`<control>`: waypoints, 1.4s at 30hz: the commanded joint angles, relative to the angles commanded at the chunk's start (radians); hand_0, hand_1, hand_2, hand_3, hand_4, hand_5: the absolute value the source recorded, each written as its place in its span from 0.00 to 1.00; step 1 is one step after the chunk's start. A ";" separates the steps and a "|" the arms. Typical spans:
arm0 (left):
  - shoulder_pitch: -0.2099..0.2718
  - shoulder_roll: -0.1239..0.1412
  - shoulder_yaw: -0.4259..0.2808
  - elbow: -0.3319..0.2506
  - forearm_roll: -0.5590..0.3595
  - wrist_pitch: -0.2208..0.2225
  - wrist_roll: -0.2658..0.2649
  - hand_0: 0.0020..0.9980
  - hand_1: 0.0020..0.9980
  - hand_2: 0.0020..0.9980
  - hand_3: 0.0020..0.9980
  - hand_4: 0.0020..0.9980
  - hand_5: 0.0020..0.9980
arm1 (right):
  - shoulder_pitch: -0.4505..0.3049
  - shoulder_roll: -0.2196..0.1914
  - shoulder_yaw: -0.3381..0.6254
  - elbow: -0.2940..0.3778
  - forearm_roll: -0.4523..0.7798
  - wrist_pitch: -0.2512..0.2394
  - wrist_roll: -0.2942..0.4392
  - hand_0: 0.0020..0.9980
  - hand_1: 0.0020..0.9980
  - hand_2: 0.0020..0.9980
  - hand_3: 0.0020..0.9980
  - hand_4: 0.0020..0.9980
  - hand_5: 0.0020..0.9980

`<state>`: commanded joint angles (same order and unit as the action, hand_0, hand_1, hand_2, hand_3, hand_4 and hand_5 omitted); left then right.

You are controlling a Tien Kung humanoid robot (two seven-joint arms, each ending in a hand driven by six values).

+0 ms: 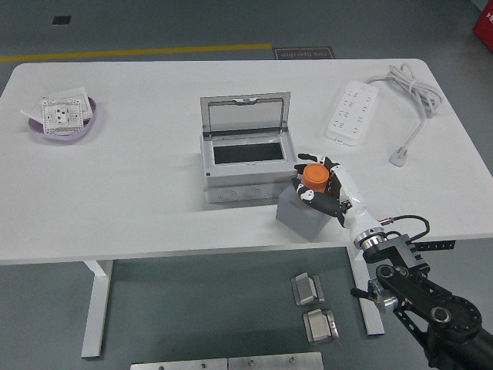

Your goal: Pick up the cylinder from the cube,place it in the box,flap close box

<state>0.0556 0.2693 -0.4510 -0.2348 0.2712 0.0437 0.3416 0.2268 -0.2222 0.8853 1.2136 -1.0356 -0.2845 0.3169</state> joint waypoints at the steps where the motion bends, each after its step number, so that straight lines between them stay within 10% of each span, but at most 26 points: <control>1: 0.000 0.000 0.000 0.000 0.000 0.000 0.000 0.75 0.74 0.71 0.82 0.82 0.40 | 0.000 0.000 0.000 0.000 0.001 0.000 0.000 0.73 0.70 0.63 0.67 0.50 0.00; 20: -0.001 -0.005 0.002 -0.001 -0.001 0.003 -0.007 0.75 0.74 0.70 0.82 0.82 0.40 | -0.003 -0.009 0.002 0.018 0.042 0.002 0.005 0.76 0.67 0.52 0.59 0.26 0.00; 21: -0.001 -0.005 0.003 -0.001 -0.002 0.004 -0.007 0.75 0.74 0.70 0.82 0.82 0.40 | -0.003 -0.009 0.005 0.020 0.041 0.003 0.006 0.74 0.60 0.44 0.39 0.15 0.00; 42: 0.000 -0.007 0.017 -0.001 -0.009 0.007 -0.013 0.75 0.74 0.70 0.82 0.82 0.40 | 0.013 -0.014 0.039 0.035 0.014 0.000 0.006 0.76 0.63 0.48 0.31 0.15 0.00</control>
<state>0.0553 0.2621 -0.4340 -0.2355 0.2624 0.0507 0.3289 0.2396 -0.2366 0.9246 1.2486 -1.0218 -0.2846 0.3226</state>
